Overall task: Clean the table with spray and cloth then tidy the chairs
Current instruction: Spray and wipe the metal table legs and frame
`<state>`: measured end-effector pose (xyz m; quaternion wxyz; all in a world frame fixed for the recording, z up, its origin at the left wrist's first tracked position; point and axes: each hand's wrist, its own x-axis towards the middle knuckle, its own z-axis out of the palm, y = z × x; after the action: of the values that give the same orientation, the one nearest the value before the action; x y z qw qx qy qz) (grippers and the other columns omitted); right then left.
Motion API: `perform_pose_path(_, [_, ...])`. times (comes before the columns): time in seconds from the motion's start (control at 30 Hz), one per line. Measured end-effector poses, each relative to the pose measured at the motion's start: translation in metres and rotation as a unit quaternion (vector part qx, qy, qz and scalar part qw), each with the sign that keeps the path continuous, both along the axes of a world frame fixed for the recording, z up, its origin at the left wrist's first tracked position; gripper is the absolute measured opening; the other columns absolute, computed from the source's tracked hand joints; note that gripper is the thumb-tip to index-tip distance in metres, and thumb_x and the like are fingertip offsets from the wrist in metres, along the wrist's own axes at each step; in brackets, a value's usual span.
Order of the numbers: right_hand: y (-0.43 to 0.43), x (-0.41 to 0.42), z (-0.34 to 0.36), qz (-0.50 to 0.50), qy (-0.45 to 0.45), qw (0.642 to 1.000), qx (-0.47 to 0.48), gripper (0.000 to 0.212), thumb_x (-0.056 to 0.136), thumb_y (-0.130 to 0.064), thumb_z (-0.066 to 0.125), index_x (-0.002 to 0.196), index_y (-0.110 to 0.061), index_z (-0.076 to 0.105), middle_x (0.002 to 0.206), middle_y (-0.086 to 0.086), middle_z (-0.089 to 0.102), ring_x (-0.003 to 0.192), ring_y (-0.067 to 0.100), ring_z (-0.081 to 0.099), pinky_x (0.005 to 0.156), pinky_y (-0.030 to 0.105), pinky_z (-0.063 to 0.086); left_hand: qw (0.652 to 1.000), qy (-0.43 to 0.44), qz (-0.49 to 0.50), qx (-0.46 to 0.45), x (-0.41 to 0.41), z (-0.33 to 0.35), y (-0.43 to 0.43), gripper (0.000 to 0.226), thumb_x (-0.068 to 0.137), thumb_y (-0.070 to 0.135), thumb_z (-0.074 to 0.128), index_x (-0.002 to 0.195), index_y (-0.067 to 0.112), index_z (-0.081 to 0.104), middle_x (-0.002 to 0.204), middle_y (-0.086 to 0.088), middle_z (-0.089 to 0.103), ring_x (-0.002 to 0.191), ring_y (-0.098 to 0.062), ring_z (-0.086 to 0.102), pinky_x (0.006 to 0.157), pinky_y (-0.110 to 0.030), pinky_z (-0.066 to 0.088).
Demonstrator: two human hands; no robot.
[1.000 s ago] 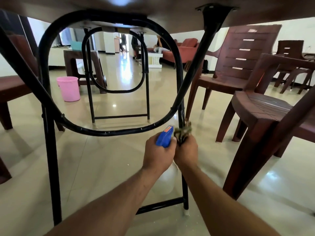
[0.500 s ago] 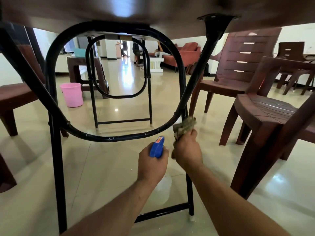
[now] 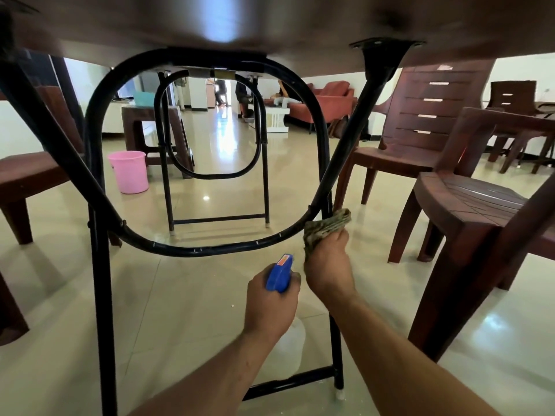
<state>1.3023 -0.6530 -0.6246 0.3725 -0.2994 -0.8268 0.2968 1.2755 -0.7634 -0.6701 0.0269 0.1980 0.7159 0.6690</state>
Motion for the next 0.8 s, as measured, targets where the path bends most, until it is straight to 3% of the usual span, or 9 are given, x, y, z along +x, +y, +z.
perform_pose_path(0.1, [0.001, -0.003, 0.033, 0.068, 0.090, 0.993, -0.027, 0.044, 0.096, -0.003, 0.053, 0.137, -0.007, 0.040, 0.125, 0.001, 0.043, 0.103, 0.006, 0.060, 0.069, 0.016, 0.049, 1.000, -0.001, -0.014, 0.004, -0.001, -0.007, -0.002, 0.009, 0.092, 0.016, 0.069, 0.086, 0.010, 0.065, 0.079, -0.023, 0.063, 0.068, -0.041, 0.058, 0.066, -0.056, 0.055])
perform_pose_path(0.2, [0.000, -0.004, 0.076, 0.103, 0.217, 0.971, -0.015, 0.050, 0.091, 0.009, 0.048, 0.137, -0.011, 0.043, 0.129, -0.005, 0.044, 0.102, -0.022, 0.050, 0.083, 0.004, 0.049, 0.999, 0.006, -0.034, 0.016, -0.002, -0.011, -0.007, 0.016, 0.093, 0.019, 0.069, 0.083, 0.008, 0.062, 0.075, -0.026, 0.055, 0.061, -0.030, 0.048, 0.061, -0.056, 0.052])
perform_pose_path(0.3, [0.000, -0.004, 0.062, 0.115, 0.236, 0.965, 0.029, 0.045, 0.090, 0.006, 0.049, 0.133, -0.007, 0.045, 0.130, 0.004, 0.048, 0.110, -0.015, 0.050, 0.095, 0.010, 0.047, 1.000, 0.011, -0.017, 0.006, -0.005, -0.014, -0.008, 0.016, 0.092, 0.020, 0.070, 0.082, 0.009, 0.063, 0.074, -0.024, 0.058, 0.063, -0.041, 0.053, 0.062, -0.057, 0.053])
perform_pose_path(0.43, [0.005, -0.009, 0.044, 0.180, 0.212, 0.960, -0.040, 0.032, 0.092, -0.002, 0.059, 0.122, 0.000, 0.050, 0.118, 0.017, 0.058, 0.096, 0.013, 0.069, 0.081, 0.027, 0.059, 1.000, -0.006, -0.011, 0.013, -0.003, -0.010, -0.004, 0.013, 0.092, 0.017, 0.071, 0.087, 0.006, 0.065, 0.078, -0.025, 0.061, 0.070, -0.046, 0.056, 0.065, -0.058, 0.054])
perform_pose_path(0.53, [-0.002, -0.011, 0.072, 0.125, 0.319, 0.939, -0.021, 0.049, 0.085, -0.012, 0.068, 0.129, -0.019, 0.048, 0.126, 0.011, 0.058, 0.112, 0.019, 0.065, 0.092, 0.044, 0.057, 1.000, 0.006, -0.019, 0.019, 0.000, -0.006, 0.001, 0.015, 0.093, 0.018, 0.070, 0.084, 0.007, 0.064, 0.074, -0.024, 0.058, 0.060, -0.033, 0.053, 0.062, -0.053, 0.054])
perform_pose_path(0.63, [-0.006, -0.012, 0.093, 0.047, 0.377, 0.925, 0.023, 0.055, 0.087, -0.018, 0.070, 0.136, -0.010, 0.046, 0.129, 0.007, 0.056, 0.119, 0.015, 0.057, 0.101, 0.030, 0.050, 1.000, -0.004, -0.015, 0.014, 0.004, -0.006, 0.004, 0.015, 0.093, 0.017, 0.069, 0.082, 0.009, 0.064, 0.073, -0.023, 0.060, 0.057, -0.023, 0.053, 0.061, -0.047, 0.056])
perform_pose_path(0.7, [-0.006, -0.007, 0.090, 0.031, 0.318, 0.947, 0.008, 0.033, 0.090, -0.015, 0.068, 0.121, -0.015, 0.056, 0.111, -0.009, 0.061, 0.104, 0.000, 0.058, 0.087, 0.009, 0.046, 0.999, -0.002, -0.027, 0.022, 0.007, -0.006, 0.003, 0.015, 0.093, 0.016, 0.069, 0.083, 0.008, 0.063, 0.074, -0.025, 0.058, 0.059, -0.024, 0.052, 0.061, -0.049, 0.055])
perform_pose_path(0.73, [-0.005, -0.003, 0.085, 0.040, 0.263, 0.964, -0.020, 0.021, 0.091, -0.012, 0.067, 0.108, -0.021, 0.058, 0.097, -0.019, 0.063, 0.094, -0.004, 0.061, 0.079, 0.008, 0.047, 0.999, 0.001, -0.033, 0.027, 0.007, -0.006, 0.002, 0.014, 0.093, 0.016, 0.069, 0.083, 0.008, 0.063, 0.075, -0.026, 0.056, 0.060, -0.025, 0.051, 0.061, -0.051, 0.054])
perform_pose_path(0.8, [-0.002, 0.001, 0.078, 0.070, 0.183, 0.976, -0.091, 0.022, 0.089, -0.003, 0.064, 0.088, -0.025, 0.061, 0.075, -0.022, 0.067, 0.080, -0.006, 0.065, 0.073, 0.020, 0.057, 0.999, 0.006, -0.041, 0.031, 0.006, -0.005, 0.001, 0.012, 0.093, 0.015, 0.069, 0.084, 0.013, 0.063, 0.077, -0.026, 0.055, 0.064, -0.025, 0.051, 0.061, -0.053, 0.052])
